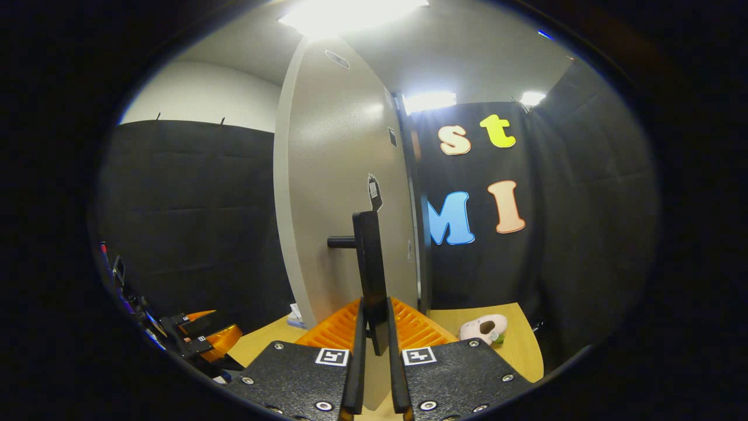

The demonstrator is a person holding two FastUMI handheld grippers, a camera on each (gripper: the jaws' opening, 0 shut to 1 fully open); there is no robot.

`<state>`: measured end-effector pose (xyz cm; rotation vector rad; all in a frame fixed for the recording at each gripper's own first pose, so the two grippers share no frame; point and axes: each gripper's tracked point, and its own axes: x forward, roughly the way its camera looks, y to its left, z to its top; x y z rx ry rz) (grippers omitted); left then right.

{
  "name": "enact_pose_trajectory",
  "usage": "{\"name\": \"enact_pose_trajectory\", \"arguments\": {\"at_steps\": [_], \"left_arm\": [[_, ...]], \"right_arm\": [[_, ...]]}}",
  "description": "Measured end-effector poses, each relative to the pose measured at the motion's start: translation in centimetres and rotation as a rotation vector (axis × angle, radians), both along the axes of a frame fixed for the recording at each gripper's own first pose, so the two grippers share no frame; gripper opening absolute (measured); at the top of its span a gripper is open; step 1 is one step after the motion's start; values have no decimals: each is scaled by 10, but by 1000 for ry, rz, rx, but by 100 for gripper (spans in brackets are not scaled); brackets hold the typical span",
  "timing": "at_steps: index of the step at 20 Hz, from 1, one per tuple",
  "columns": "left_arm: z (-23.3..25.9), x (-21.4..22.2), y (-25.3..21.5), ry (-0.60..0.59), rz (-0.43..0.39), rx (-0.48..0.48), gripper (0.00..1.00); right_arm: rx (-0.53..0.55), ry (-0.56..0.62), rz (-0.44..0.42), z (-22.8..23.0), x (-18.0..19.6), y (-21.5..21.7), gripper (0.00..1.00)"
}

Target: Open the cabinet door with the right hand, grasp the bottle in the cabinet with the left hand and place it on the coaster, then close the cabinet door with the right hand.

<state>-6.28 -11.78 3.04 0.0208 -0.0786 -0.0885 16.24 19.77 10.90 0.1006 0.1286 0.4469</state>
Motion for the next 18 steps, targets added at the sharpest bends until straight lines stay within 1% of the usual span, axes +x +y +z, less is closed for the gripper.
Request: {"name": "enact_pose_trajectory", "arguments": {"at_steps": [3, 4, 5, 6, 7, 8, 9, 10, 11, 12, 13, 14, 15, 16, 17, 18], "left_arm": [[0, 5, -9, 9, -3, -10, 91], [0, 7, -14, 9, -6, -14, 86], [2, 9, -18, 10, -10, -16, 86], [3, 12, -22, 10, -17, -15, 91], [6, 16, -27, 10, -27, -8, 86], [8, 23, -31, 11, -33, -1, 86], [10, 30, -36, 13, -42, 6, 86], [11, 37, -40, 14, -54, 6, 86], [14, 45, -44, 14, -68, 2, 91], [16, 54, -48, 13, -79, -3, 81], [20, 62, -53, 12, -92, -6, 81], [22, 72, -56, 10, -104, -7, 81], [26, 81, -59, 5, -117, -11, 86], [29, 91, -63, 4, -136, -17, 86], [32, 101, -66, 3, -154, -26, 91], [34, 111, -72, 6, -178, -38, 86]], "right_arm": [[-16, -12, -32, -2, 2, -6, 19], [-9, -10, -30, -1, 1, -5, 19], [9, -2, -17, -2, 0, -2, 19], [26, 2, -5, -1, -2, -1, 16], [36, -2, 5, 0, -2, -6, 18], [42, -5, 5, -1, -4, -10, 14], [46, -3, -4, -4, -11, -12, 18], [48, -1, -15, -6, -15, -16, 18], [49, 2, -24, -9, -19, -19, 20], [48, 7, -43, -11, -23, -28, 30], [43, 8, -69, -13, -24, -40, 42], [34, 6, -102, -14, -26, -53, 59], [25, 2, -138, -15, -28, -64, 77], [17, -3, -178, -15, -31, -74, 92], [6, -5, -217, -16, -35, -82, 94], [-3, -7, -251, -16, -38, -92, 93]]}}
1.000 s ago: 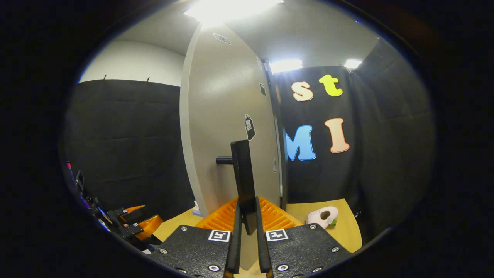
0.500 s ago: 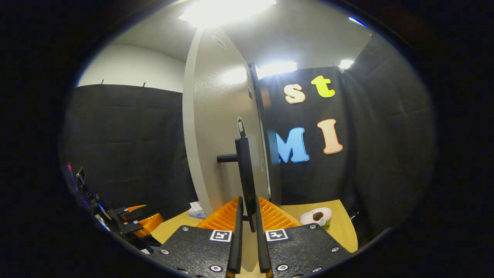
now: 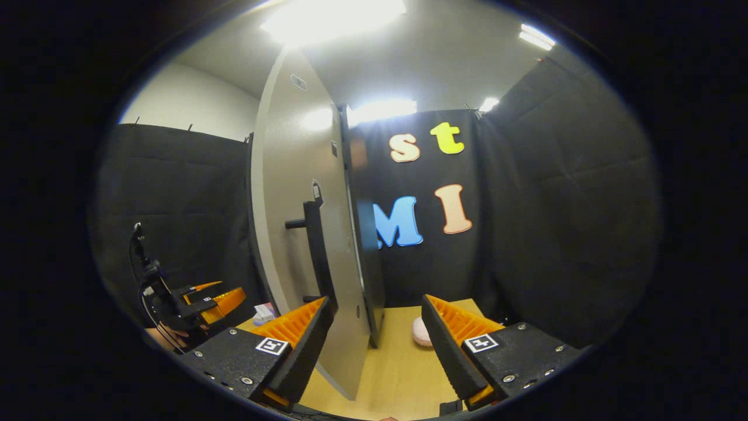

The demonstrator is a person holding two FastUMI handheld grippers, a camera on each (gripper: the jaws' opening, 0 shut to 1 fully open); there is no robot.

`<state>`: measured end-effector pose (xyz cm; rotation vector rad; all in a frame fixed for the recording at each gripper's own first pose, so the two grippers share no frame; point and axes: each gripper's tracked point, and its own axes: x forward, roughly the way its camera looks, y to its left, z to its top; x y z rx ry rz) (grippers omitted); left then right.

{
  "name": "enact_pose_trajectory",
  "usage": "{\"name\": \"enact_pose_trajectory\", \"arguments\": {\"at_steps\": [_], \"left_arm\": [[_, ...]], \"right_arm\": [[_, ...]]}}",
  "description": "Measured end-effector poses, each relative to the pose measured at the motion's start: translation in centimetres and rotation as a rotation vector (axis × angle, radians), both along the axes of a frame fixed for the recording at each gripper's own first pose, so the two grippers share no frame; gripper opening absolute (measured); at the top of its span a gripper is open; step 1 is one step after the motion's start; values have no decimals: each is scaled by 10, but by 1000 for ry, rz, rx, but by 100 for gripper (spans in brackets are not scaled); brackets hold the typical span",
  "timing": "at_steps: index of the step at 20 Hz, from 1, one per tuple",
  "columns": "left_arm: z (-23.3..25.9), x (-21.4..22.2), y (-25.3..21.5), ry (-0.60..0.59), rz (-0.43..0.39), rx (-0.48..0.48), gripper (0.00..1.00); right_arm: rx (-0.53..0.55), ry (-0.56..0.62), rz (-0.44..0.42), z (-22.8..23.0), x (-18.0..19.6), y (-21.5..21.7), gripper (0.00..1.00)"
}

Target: Open the cabinet door with the right hand, grasp the bottle in the cabinet with the left hand and place it on the coaster, then close the cabinet door with the right hand.

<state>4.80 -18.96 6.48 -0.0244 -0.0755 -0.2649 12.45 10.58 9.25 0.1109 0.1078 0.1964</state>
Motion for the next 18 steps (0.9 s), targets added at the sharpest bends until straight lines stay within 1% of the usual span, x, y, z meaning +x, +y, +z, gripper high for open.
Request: {"name": "enact_pose_trajectory", "arguments": {"at_steps": [2, 4, 5, 6, 7, 8, 10, 11, 15, 18], "left_arm": [[0, 21, -10, 14, -41, -18, 86], [4, 43, -11, 19, -55, -16, 86], [8, 53, -12, 14, -57, -13, 91], [11, 64, -10, 9, -57, -11, 91], [15, 74, -10, 7, -59, -13, 86], [16, 85, -12, 8, -65, -17, 91], [17, 109, -14, 20, -74, -17, 81], [15, 121, -12, 25, -74, -18, 86], [3, 172, -17, 43, -88, -27, 86], [-4, 198, -25, 55, -109, -28, 86]], "right_arm": [[-4, -2, -67, -2, -1, -18, 94], [5, -1, -121, -5, -4, -29, 94], [10, 5, -148, -9, -5, -34, 94], [13, 14, -175, -13, -6, -39, 93], [17, 24, -201, -18, -5, -44, 94], [22, 33, -224, -21, -5, -48, 94], [36, 49, -263, -27, -5, -52, 94], [42, 54, -280, -31, -6, -53, 94], [40, 89, -348, -44, -7, -60, 94], [40, 115, -383, -53, -5, -57, 94]]}}
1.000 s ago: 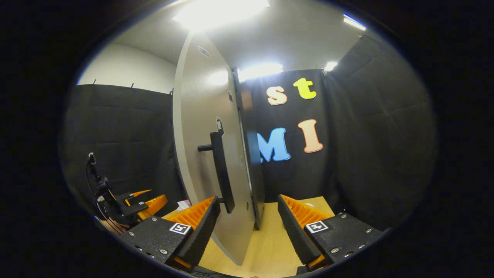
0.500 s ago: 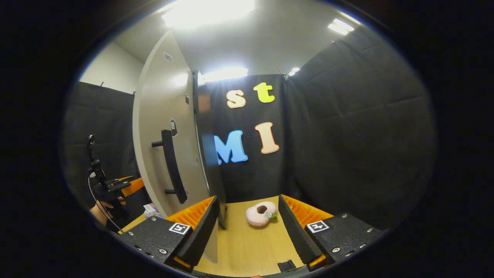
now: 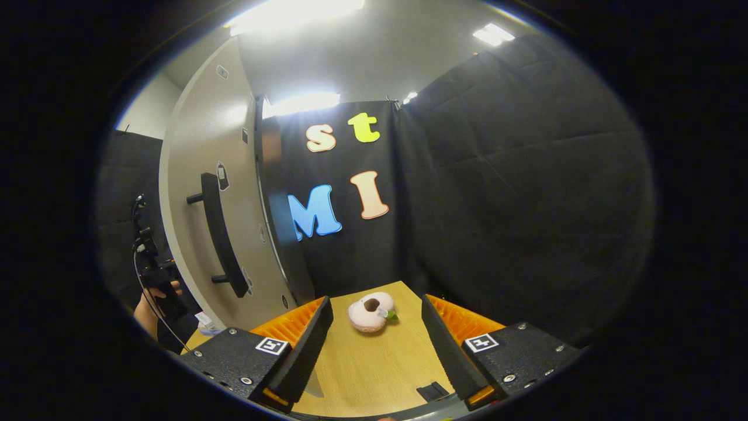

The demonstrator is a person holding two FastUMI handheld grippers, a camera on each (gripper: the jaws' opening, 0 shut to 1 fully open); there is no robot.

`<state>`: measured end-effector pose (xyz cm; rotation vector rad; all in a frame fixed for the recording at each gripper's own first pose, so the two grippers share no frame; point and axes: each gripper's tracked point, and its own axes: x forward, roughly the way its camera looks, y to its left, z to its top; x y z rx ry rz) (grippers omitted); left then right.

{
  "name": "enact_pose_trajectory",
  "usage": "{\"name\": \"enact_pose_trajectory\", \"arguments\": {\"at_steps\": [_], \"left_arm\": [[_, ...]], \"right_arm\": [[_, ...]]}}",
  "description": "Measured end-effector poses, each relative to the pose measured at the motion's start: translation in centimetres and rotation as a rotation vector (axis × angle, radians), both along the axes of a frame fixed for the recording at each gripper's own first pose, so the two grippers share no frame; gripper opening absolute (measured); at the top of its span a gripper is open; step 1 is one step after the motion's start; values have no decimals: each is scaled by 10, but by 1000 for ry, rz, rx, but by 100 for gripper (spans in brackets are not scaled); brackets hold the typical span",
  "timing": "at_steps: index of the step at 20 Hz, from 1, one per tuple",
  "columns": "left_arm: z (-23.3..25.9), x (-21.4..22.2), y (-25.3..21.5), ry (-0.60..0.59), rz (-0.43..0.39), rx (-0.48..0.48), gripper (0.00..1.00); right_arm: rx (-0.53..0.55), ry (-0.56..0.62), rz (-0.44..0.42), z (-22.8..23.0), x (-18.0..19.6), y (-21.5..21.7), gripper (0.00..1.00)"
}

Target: Open the cabinet door with the right hand, grasp the bottle in the cabinet with the left hand and place it on the coaster, then close the cabinet door with the right hand.

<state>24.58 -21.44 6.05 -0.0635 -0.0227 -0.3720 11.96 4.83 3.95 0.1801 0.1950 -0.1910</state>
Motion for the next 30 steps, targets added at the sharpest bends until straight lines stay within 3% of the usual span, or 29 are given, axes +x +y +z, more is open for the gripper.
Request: {"name": "enact_pose_trajectory", "arguments": {"at_steps": [2, 3, 7, 8, 9, 11, 12, 13, 16, 17, 18, 19, 23, 24, 26, 27, 30], "left_arm": [[-7, 21, -6, 10, -15, 1, 81], [-14, 32, -10, 21, -22, -1, 91], [-28, 56, -13, 49, -31, -18, 91], [-30, 63, -14, 50, -29, -12, 86], [-30, 72, -14, 47, -27, -9, 91], [-33, 87, -15, 49, -27, 2, 86], [-35, 94, -15, 51, -27, 5, 91], [-37, 97, -15, 52, -27, 6, 86], [-43, 106, -20, 77, -46, 10, 86], [-44, 108, -21, 82, -57, 9, 91], [-45, 108, -23, 83, -71, 4, 86], [-45, 109, -25, 81, -85, 1, 91], [-45, 107, -25, 75, -112, 16, 62], [-43, 105, -25, 73, -116, 10, 67], [-35, 97, -21, 55, -102, -6, 67], [-31, 91, -19, 49, -95, -12, 63], [-24, 73, -6, 35, -67, -10, 67]], "right_arm": [[-2, 14, -19, -5, 2, 1, 94], [-1, 21, -29, -8, 3, 2, 94], [13, 13, -65, -8, 4, 7, 94], [13, 15, -75, -9, 5, 7, 94], [11, 20, -84, -12, 4, 8, 94], [12, 33, -100, -18, 4, 10, 91], [15, 38, -104, -20, 4, 12, 94], [19, 43, -107, -23, 5, 14, 94], [22, 51, -117, -27, 4, 21, 94], [21, 50, -120, -27, 4, 23, 94], [21, 49, -121, -27, 3, 26, 94], [18, 50, -120, -28, 3, 29, 94], [-12, 56, -112, -33, 2, 37, 94], [-15, 56, -103, -32, 2, 38, 94], [-12, 48, -75, -29, 4, 41, 94], [-13, 43, -60, -26, 5, 42, 94], [-23, 30, -15, -18, 4, 38, 94]]}}
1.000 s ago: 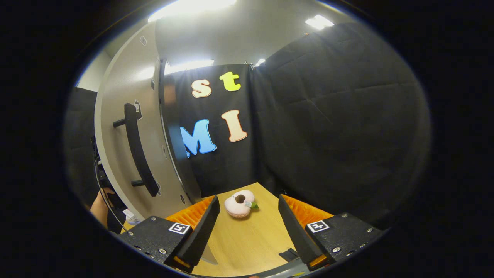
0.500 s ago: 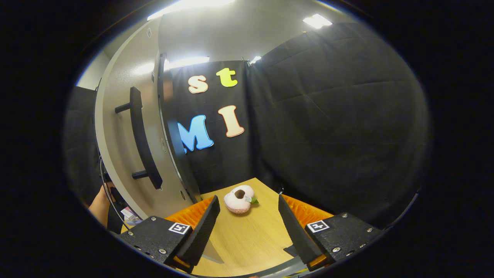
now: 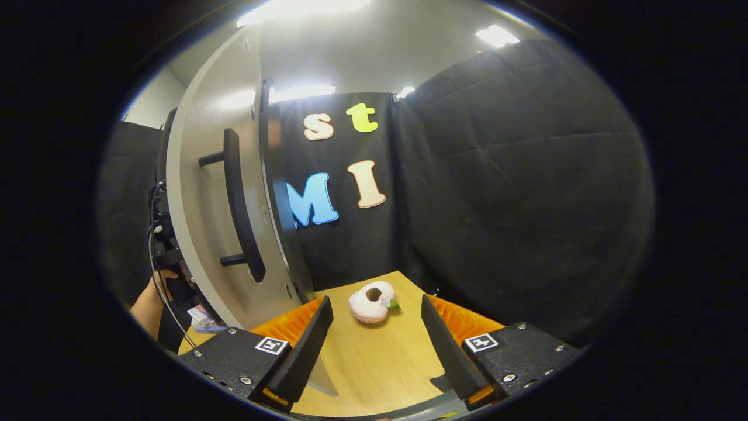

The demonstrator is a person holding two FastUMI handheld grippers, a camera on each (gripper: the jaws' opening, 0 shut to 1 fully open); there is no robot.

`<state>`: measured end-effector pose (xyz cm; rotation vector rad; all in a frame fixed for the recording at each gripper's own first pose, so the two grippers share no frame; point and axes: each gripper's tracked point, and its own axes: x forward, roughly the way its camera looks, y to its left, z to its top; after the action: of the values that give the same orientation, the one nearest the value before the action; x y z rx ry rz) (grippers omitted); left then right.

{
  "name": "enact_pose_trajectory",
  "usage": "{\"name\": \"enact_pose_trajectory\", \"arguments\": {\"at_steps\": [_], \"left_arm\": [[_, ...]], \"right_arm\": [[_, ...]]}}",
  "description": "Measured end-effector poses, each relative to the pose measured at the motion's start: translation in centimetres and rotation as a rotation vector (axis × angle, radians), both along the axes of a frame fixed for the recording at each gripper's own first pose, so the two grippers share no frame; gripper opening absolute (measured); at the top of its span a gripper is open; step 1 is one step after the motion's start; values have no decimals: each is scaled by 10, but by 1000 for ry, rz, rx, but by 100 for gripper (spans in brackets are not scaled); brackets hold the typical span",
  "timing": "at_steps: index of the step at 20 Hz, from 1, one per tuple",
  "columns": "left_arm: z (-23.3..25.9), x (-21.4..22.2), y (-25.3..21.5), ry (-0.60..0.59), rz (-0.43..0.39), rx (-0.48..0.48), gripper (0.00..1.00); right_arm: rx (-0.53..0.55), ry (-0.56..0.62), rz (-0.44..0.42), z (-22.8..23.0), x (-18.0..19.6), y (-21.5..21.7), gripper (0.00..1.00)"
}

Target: Open the cabinet door with the right hand, grasp the bottle in the cabinet with the left hand and place it on the coaster, then close the cabinet door with the right hand.

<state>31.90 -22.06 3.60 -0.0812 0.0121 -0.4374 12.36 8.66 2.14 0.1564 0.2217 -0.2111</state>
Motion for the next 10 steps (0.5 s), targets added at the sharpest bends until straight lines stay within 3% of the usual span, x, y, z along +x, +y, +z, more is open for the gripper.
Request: {"name": "enact_pose_trajectory", "arguments": {"at_steps": [1, 3, 4, 5, 7, 8, 10], "left_arm": [[3, -6, 4, -8, 11, -4, 63], [7, -20, 12, -15, 28, -13, 63], [9, -26, 15, -18, 34, -20, 67], [10, -30, 18, -18, 41, -24, 63], [12, -42, 26, -21, 62, -26, 63], [14, -52, 31, -27, 73, -28, 67], [15, -69, 40, -36, 96, -26, 67]], "right_arm": [[-3, -6, 12, 3, -1, -1, 94], [-2, -19, 39, 7, -4, -3, 94], [3, -21, 52, 8, -6, -3, 94], [9, -21, 64, 8, -7, -4, 94], [17, -22, 86, 8, -12, -5, 94], [18, -23, 96, 9, -15, -7, 94], [20, -25, 117, 11, -20, -8, 94]]}}
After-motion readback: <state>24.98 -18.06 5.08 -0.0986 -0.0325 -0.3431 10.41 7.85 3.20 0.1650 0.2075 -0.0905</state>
